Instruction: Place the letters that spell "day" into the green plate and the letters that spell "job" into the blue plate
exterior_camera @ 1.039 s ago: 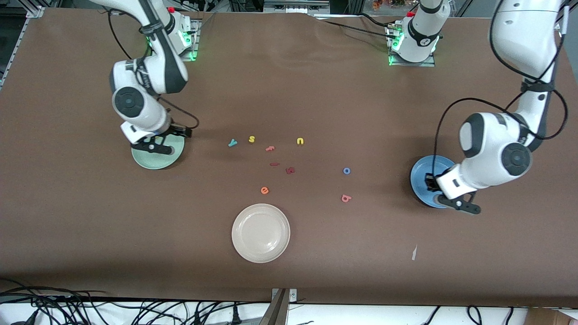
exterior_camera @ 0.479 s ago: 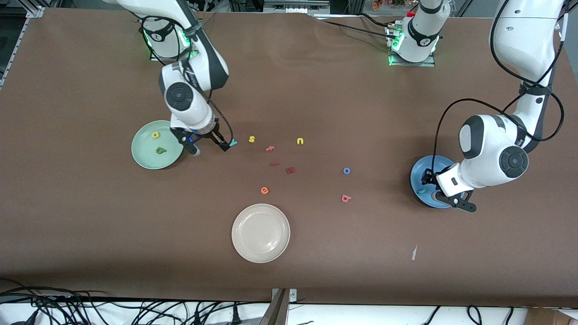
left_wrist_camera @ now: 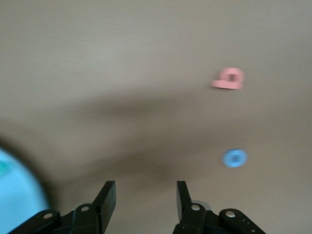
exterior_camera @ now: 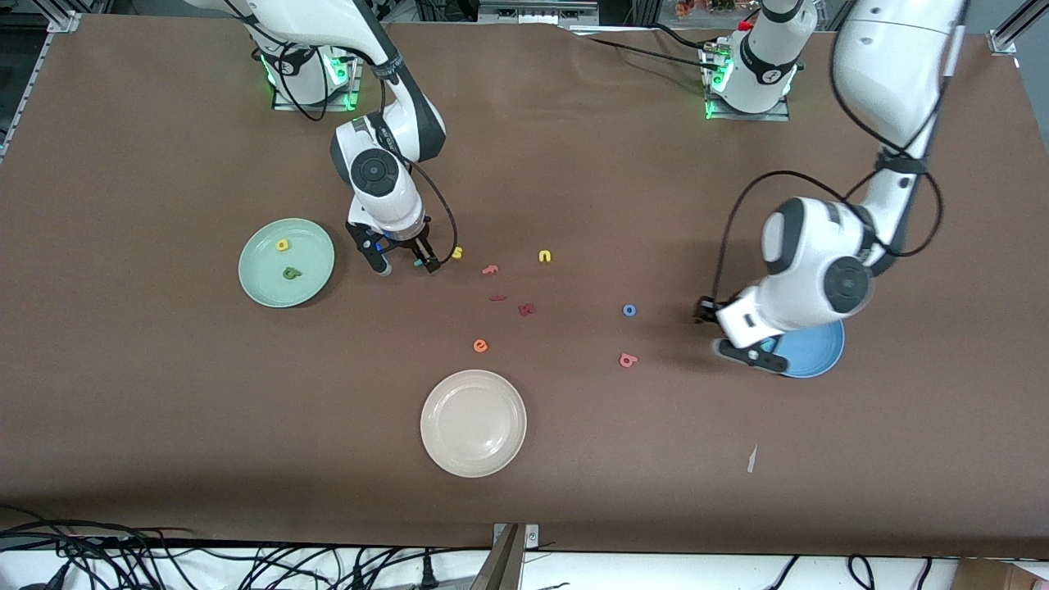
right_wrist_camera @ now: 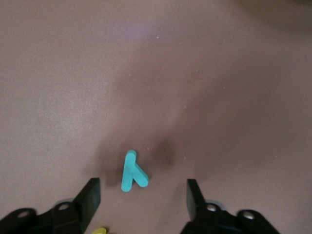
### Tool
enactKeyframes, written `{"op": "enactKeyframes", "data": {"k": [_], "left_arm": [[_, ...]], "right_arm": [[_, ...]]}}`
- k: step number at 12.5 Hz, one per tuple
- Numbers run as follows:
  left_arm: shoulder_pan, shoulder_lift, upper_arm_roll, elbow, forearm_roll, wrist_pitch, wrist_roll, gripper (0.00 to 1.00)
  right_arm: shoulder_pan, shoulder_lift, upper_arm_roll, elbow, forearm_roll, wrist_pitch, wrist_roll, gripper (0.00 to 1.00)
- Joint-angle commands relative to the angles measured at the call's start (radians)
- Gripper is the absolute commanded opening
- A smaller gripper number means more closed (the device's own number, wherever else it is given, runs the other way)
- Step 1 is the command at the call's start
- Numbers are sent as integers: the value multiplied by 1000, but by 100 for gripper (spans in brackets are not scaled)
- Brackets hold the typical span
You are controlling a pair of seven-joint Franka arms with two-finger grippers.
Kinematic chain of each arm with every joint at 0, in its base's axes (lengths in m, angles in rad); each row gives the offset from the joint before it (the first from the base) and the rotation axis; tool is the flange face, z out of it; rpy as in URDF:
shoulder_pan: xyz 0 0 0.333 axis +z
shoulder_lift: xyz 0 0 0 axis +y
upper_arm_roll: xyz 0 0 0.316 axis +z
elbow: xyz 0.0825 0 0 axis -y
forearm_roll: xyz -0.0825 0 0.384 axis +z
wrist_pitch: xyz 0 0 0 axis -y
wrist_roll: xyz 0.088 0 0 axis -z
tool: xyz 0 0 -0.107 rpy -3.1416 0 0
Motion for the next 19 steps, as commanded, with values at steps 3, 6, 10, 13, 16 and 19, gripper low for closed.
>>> {"op": "enactKeyframes", "data": {"k": [3, 6, 10, 13, 16, 19], "left_arm": [[-196, -12, 26, -62, 8, 93, -271, 61], [-227, -14, 27, -138, 48, 219, -280, 61], [-261, 29, 64, -160, 48, 328, -280, 61], [-267, 51, 69, -155, 45, 344, -280, 61], [-270, 61, 76, -149, 45, 344, -280, 61], [-278, 84, 78, -131, 43, 344, -282, 58]], "right_arm": [[16, 30, -5, 8, 17, 39, 9, 58], [16, 38, -5, 10, 16, 51, 8, 39], [17, 12, -10, 14, 0, 38, -49, 3], [16, -60, -89, 46, -16, -143, -196, 3], [16, -150, -217, 34, -43, -303, -486, 4], [16, -198, -310, -41, -43, -318, -701, 5]]}}
